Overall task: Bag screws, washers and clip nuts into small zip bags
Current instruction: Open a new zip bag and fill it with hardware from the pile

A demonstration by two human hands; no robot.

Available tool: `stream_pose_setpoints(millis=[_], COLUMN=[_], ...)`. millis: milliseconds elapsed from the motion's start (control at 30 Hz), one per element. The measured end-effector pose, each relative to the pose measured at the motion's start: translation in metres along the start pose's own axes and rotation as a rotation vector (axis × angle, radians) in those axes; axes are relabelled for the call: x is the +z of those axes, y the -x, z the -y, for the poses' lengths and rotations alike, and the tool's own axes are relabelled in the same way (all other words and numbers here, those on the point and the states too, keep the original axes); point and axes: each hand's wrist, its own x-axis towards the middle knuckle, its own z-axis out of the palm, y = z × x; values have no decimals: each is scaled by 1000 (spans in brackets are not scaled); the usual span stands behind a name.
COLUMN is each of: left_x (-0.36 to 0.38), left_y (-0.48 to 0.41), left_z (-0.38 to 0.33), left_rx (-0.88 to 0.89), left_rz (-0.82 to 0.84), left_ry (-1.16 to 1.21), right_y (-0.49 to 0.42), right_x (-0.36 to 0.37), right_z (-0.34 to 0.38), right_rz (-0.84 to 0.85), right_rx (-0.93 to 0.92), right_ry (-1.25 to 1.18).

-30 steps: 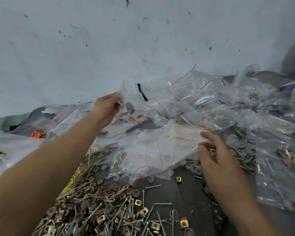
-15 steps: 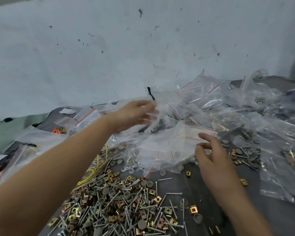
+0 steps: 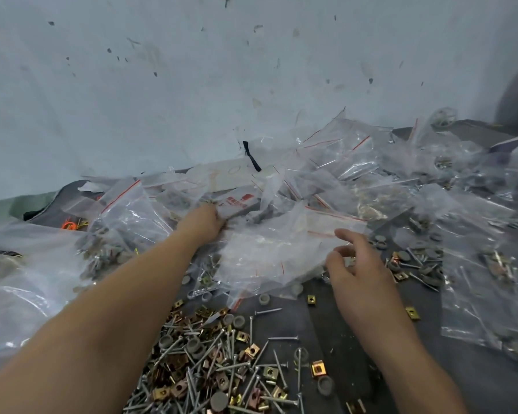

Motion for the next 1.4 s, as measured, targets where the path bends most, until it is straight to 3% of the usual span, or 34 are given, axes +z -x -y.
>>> stream_pose_setpoints(millis=[133, 367, 467, 600, 667, 800, 900, 1133, 1300, 1400], left_x=[-4, -58, -81, -87, -78, -59, -55, -62, -58, -60], left_y=[-1, 47, 95, 165, 197, 246, 266, 282, 288, 291], left_z=[-3, -24, -43, -63, -67, -69, -61, -21, -8, -2], left_rx=[-85, -57, 32, 105, 43, -75, -115, -64, 27, 82], left_rz=[-158, -311, -242, -66, -22, 75, 84, 105, 158, 178], left_ry=[186, 1116, 1371, 1553, 1645, 1785, 1792, 1525, 1294, 1190], right_y=[-2, 4, 9, 26, 34, 53, 65, 70, 67, 64], right_x=[-1, -4, 0, 9, 9, 10, 8, -10, -14, -12], right_z=[0, 4, 14, 38, 45, 40, 30, 24, 25, 22], right_rz=[6, 20, 44, 213, 271, 290, 276, 220, 176, 68], right_rx=[-7, -45, -30, 138, 193, 241, 202, -59, -149, -143], right_ry=[2, 24, -111, -550, -729, -791, -694, -294, -202, -204])
